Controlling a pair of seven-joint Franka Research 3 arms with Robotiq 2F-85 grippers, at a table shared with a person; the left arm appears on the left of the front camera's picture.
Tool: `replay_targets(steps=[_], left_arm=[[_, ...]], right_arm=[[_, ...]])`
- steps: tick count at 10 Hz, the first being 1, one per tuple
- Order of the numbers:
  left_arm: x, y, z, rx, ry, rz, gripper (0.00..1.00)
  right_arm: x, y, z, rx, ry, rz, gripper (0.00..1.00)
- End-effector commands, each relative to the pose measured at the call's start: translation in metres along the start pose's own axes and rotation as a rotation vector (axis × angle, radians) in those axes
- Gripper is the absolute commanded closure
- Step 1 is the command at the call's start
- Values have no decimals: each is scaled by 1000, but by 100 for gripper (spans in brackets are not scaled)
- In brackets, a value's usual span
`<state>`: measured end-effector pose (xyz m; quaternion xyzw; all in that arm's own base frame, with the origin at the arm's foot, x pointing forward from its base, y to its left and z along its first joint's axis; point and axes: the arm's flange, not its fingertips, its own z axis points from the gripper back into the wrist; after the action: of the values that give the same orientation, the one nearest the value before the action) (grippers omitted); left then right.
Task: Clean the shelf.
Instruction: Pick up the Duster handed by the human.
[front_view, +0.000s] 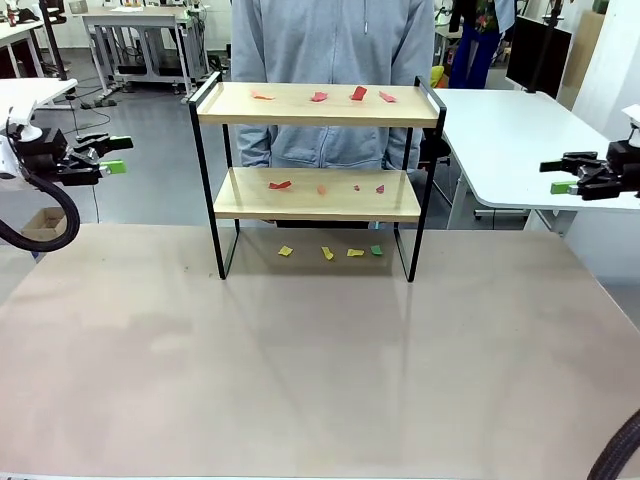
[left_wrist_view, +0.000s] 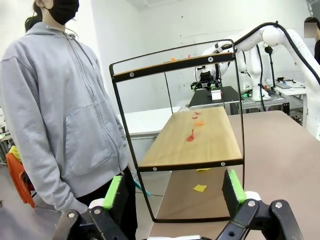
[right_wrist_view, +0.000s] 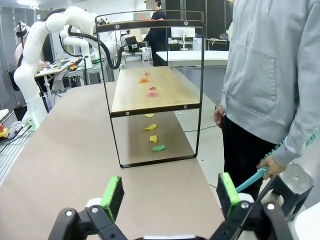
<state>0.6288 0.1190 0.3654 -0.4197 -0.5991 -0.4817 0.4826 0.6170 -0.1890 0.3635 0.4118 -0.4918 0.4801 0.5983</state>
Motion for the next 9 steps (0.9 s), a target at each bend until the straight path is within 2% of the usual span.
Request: replay_targets(steps=[1, 9], left_arm=[[2, 0, -2, -12, 10, -3, 0], [2, 0, -2, -12, 10, -3, 0]], right_arm=[[2, 0, -1, -1, -2, 3, 0], [2, 0, -1, -1, -2, 3, 0]])
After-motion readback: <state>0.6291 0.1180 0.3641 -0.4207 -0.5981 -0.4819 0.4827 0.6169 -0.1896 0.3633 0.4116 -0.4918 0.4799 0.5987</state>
